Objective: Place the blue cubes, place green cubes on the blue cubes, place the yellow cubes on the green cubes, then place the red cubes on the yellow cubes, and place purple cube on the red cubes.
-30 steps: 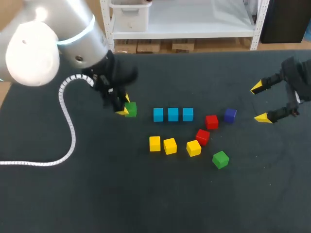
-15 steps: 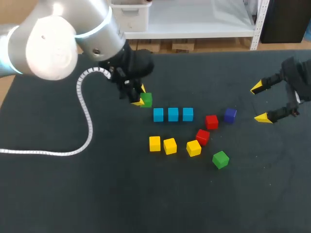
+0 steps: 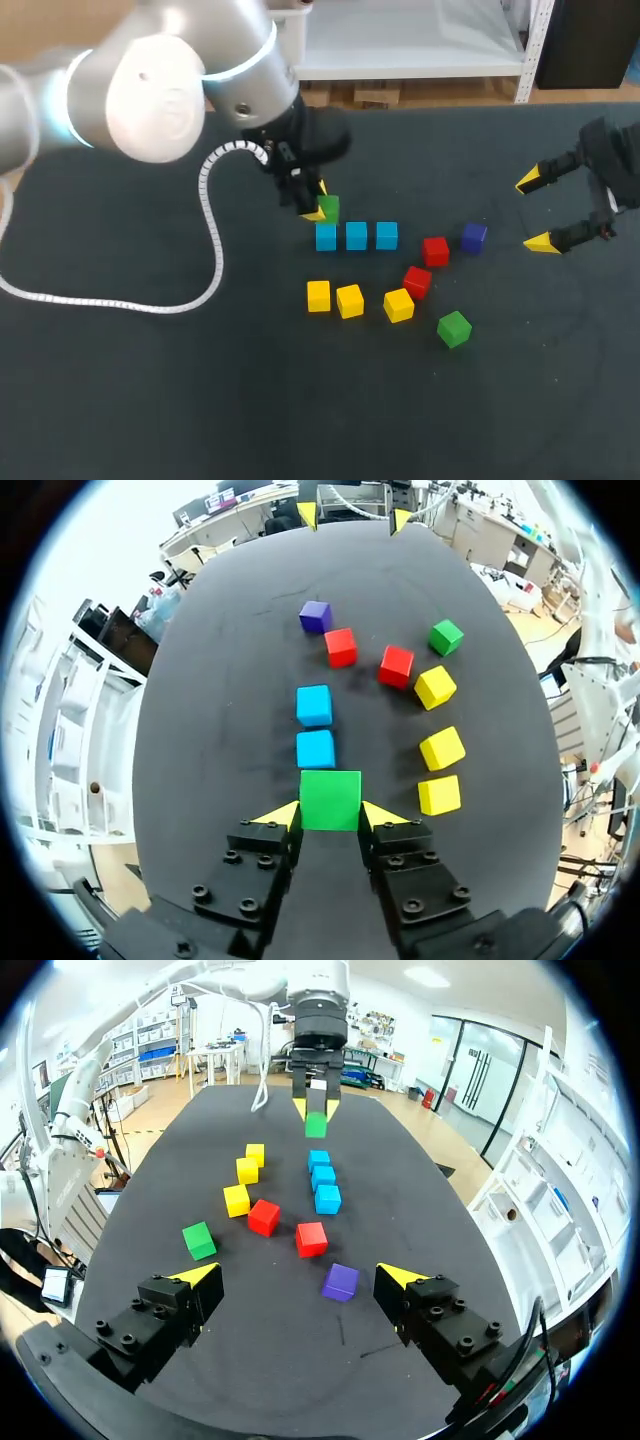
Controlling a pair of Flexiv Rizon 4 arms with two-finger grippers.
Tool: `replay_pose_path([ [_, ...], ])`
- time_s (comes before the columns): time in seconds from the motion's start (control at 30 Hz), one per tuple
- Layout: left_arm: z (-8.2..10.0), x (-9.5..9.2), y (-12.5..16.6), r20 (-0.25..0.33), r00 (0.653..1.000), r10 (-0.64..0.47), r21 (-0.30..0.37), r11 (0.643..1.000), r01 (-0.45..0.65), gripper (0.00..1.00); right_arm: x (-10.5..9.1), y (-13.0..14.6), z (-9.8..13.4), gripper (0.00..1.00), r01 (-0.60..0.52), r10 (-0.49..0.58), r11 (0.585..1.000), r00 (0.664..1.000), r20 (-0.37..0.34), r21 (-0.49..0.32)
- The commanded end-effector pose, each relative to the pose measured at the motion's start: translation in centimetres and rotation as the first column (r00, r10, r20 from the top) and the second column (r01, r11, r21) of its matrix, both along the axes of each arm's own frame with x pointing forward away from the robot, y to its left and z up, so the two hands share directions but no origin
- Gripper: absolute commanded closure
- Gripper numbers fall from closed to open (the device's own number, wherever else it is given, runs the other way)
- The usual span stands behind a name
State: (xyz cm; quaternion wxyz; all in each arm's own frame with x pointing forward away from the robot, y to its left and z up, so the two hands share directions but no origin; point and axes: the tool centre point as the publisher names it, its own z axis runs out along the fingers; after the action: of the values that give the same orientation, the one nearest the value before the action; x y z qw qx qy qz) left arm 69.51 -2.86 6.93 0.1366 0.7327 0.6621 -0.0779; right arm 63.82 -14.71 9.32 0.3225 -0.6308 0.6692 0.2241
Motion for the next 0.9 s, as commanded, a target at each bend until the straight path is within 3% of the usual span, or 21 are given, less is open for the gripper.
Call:
replay_pose_path([
  [0.03,-0.4,0.4,-0.6,-0.005,1.0,-0.003,0.005,1.0,0.003,1.0,0.1,0.0,-0.1,0.0,-0.001,0.001,1.0,1.0,0.001,0.002],
  [0.4,-1.4,1.3,-1.1,0.017,1.0,-0.006,0.03,1.0,0.005,1.0,0.1,0.0,-0.1,0.0,-0.001,0.001,1.0,1.0,0.001,0.002],
  [0.9,-2.6,1.9,-1.6,-0.042,0.996,0.078,0.054,0.996,-0.076,1.0,0.1,0.0,-0.1,0.0,-0.001,0.001,1.0,1.0,0.001,0.002],
])
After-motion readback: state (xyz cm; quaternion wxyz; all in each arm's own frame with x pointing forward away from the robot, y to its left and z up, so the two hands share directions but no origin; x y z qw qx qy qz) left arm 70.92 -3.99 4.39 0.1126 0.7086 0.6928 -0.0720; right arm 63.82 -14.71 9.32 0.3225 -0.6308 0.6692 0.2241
